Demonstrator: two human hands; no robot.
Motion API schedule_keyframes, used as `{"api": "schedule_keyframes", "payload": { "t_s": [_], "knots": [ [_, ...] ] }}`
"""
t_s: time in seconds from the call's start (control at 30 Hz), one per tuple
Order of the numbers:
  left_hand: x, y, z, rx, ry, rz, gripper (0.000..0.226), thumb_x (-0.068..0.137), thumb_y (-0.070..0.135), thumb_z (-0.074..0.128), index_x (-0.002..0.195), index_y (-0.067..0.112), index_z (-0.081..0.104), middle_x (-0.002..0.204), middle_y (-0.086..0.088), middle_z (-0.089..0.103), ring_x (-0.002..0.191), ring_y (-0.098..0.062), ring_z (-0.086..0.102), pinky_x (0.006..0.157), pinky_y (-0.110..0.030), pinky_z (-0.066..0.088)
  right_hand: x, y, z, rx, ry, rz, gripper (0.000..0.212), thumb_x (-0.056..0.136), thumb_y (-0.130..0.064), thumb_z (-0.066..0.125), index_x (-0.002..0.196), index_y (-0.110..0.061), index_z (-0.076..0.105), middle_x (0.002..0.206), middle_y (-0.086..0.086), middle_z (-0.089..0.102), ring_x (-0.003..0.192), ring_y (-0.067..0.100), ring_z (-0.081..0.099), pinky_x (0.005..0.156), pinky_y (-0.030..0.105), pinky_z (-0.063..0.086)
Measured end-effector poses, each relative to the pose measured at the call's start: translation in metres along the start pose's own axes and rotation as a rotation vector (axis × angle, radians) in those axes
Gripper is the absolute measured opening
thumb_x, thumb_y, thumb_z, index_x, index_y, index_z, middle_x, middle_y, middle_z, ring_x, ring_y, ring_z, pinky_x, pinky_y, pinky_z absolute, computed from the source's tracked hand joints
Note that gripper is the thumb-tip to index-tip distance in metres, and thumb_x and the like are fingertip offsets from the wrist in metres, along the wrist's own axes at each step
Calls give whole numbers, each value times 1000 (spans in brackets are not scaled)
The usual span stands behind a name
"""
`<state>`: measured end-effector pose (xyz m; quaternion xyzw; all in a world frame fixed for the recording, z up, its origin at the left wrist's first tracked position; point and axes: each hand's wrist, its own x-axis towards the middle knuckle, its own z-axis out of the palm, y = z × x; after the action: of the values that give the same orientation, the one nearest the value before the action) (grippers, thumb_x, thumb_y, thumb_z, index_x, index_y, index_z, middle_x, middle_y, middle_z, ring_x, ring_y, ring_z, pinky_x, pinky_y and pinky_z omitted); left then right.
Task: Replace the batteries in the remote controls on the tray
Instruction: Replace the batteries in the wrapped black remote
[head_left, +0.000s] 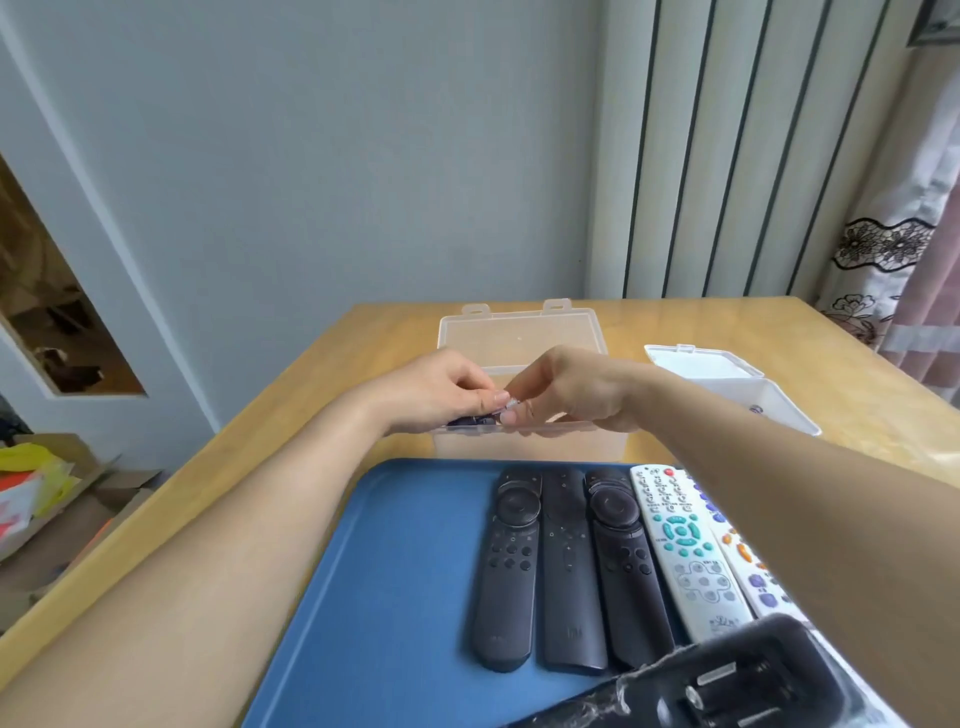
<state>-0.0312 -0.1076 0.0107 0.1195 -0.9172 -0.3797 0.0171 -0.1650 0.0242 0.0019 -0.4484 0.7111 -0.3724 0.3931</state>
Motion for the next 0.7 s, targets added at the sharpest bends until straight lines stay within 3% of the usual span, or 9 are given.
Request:
{"api": "schedule_keyframes", "payload": {
  "t_s": [0.07,0.2,0.3,0.4,0.57,0.63,0.7],
  "knots": [
    [-3,-4,0,-89,101,13,22,90,23,66,82,4,74,68,-3,62,62,-10,49,62,-19,43,-1,3,-1,95,56,-44,23,83,-11,74,104,-1,74,80,3,71,71,8,63,79,21,52],
    [-3,-10,7,-186,296,25,6,82,14,74,79,10,76,61,1,65,59,-9,52,62,-18,45,-3,2,3,169,163,-97,13,85,-7,72,97,-1,74,70,1,69,58,5,58,58,16,49],
    [-7,-5,10,-201,374,29,7,84,14,73,78,11,75,52,8,63,50,-5,49,55,-14,42,-6,0,7,176,260,-144,6,85,-7,73,88,-2,74,68,2,68,57,7,56,57,18,46],
    [-17,3,10,-281,490,54,13,93,12,61,88,10,72,66,1,66,52,-5,51,57,-17,42,-15,-6,11,137,369,-180,7,88,-14,72,86,-8,73,72,3,64,66,11,54,61,22,46],
    [-51,33,14,-337,457,124,27,102,13,41,107,21,67,76,-1,53,59,-4,44,58,-15,37,-56,-27,17,107,469,-279,11,91,-21,69,88,-11,69,76,1,65,73,10,62,62,20,52],
    [-63,46,25,-218,393,198,23,101,26,46,99,30,69,80,2,58,66,-3,49,65,-17,40,-76,-36,25,200,467,-332,10,90,-15,69,89,-5,69,71,1,67,67,10,63,60,20,52],
    [-74,57,39,-151,379,212,26,96,39,52,79,31,70,66,15,54,61,-4,45,59,-18,33,-98,-39,34,306,443,-387,9,90,-8,68,88,1,68,66,1,66,61,10,60,62,19,52]
  ]
}}
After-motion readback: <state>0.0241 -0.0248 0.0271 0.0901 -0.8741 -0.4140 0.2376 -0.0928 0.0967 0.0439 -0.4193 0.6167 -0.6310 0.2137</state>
